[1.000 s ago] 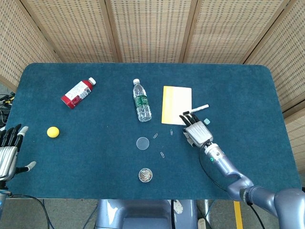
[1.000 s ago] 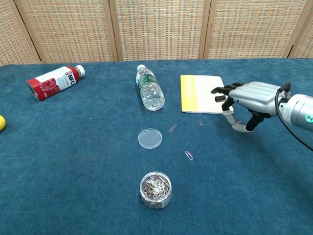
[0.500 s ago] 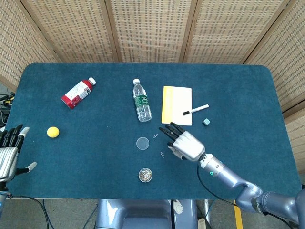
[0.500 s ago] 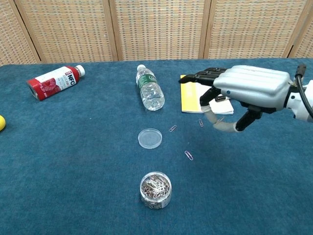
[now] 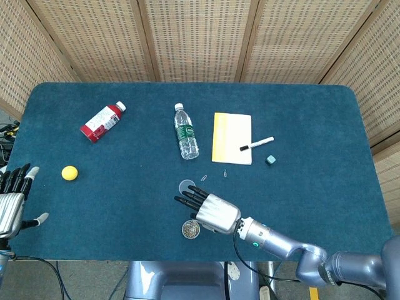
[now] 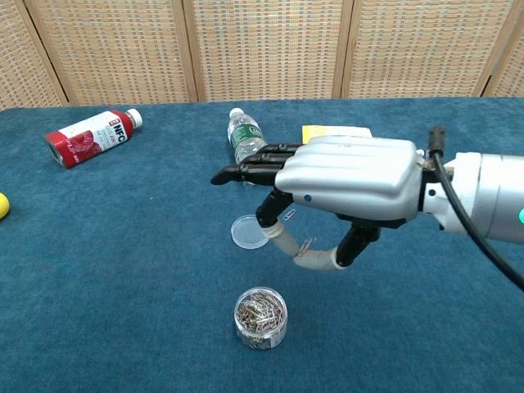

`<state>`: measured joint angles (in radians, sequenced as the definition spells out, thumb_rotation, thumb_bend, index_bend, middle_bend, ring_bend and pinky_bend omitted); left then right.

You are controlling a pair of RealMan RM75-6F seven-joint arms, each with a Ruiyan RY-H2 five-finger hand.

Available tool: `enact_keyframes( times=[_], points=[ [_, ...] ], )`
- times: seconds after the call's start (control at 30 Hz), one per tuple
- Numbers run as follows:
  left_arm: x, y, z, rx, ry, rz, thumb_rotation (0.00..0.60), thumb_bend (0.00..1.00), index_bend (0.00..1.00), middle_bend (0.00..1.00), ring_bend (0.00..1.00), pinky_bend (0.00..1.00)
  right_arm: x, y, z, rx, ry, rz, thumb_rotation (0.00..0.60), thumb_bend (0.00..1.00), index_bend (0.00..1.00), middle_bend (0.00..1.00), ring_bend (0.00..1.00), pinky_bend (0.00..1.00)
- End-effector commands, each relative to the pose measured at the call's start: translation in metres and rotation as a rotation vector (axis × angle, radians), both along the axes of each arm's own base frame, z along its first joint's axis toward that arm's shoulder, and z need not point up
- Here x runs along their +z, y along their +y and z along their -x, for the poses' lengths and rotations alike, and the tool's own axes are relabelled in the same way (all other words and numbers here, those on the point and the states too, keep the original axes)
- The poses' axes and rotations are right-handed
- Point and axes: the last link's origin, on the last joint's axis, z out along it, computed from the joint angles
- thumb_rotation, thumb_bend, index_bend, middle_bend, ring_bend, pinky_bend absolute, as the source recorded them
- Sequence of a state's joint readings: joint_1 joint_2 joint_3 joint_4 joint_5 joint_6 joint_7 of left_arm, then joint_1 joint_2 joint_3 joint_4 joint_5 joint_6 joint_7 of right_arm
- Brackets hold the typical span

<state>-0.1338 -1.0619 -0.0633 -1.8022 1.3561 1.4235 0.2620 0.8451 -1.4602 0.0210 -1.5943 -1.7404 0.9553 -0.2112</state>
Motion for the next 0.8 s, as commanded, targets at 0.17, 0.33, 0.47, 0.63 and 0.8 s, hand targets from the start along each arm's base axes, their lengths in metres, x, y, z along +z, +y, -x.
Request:
enact_keyframes(
  times=[0.17,0.33,0.47,0.63,0.8],
  points=[
    [0.0,0.001,0.001,0.002,-0.003,0.004,0.6,0.0,0.0,0.0,0.0,0.0,-0.024,0.006,-0.018,0.005,0.022,-0.036,0.6,0.38,0.67,0.0,0.0,0.0],
    [-0.001,0.002,0.001,0.004,-0.002,0.009,0.6,0.0,0.0,0.0,0.0,0.0,-0.036,0.004,-0.025,-0.011,0.033,-0.048,0.6,0.38,0.67,0.0,0.0,0.0],
    [0.0,0.001,0.001,0.003,-0.006,0.006,0.6,0.0,0.0,0.0,0.0,0.0,-0.047,-0.003,-0.028,-0.046,0.054,-0.041,0.6,0.38,0.67,0.0,0.0,0.0],
    [0.001,0.002,0.001,0.004,-0.008,0.005,0.6,0.0,0.0,0.0,0.0,0.0,-0.053,-0.002,-0.03,-0.071,0.063,-0.048,0.6,0.38,0.67,0.0,0.0,0.0],
    [0.001,0.002,0.002,0.007,-0.009,0.008,0.6,0.0,0.0,0.0,0.0,0.0,-0.057,0.002,-0.036,-0.087,0.043,-0.06,0.6,0.38,0.67,0.0,0.0,0.0]
  ],
)
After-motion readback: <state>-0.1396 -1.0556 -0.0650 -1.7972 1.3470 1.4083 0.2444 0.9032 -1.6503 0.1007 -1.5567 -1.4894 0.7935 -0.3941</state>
